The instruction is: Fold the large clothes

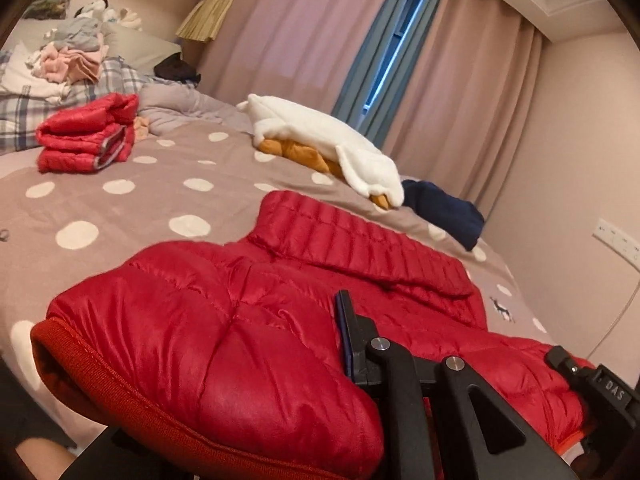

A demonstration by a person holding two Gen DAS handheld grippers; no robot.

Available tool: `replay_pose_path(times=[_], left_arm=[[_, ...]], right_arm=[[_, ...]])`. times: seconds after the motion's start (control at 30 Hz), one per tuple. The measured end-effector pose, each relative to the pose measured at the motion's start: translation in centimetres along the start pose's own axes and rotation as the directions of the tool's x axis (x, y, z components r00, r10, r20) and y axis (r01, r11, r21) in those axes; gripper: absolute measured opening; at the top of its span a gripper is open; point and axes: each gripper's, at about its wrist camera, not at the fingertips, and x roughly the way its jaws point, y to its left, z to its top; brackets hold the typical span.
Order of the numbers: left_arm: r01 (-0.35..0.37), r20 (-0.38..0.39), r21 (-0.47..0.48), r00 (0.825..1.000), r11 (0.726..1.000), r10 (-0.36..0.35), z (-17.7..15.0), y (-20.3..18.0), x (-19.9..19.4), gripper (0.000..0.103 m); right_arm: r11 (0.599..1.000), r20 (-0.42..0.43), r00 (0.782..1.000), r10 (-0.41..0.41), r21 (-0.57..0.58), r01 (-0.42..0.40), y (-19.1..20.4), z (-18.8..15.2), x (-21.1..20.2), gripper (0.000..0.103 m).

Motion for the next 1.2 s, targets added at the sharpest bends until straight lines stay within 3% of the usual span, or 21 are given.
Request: replay_pose_path(times=[0.53,1.2], left_arm=[[0.014,0.052,-0.004,0.999,1.0,-0.014,0.6,-1.1,-3.4,0.017],[0.055,0.177,0.001,0.983,0.998,-0.054,3.0,-1.8,-9.7,0.017]], right_arm=[[0.998,0.032,0.999,-0.002,-0.059,0.003,1.5,1.3,-2.7,0.012],[0.988,0.137,0.986,0.091,-0.135,-0.072,4.3,3.3,-7.9,0.013]])
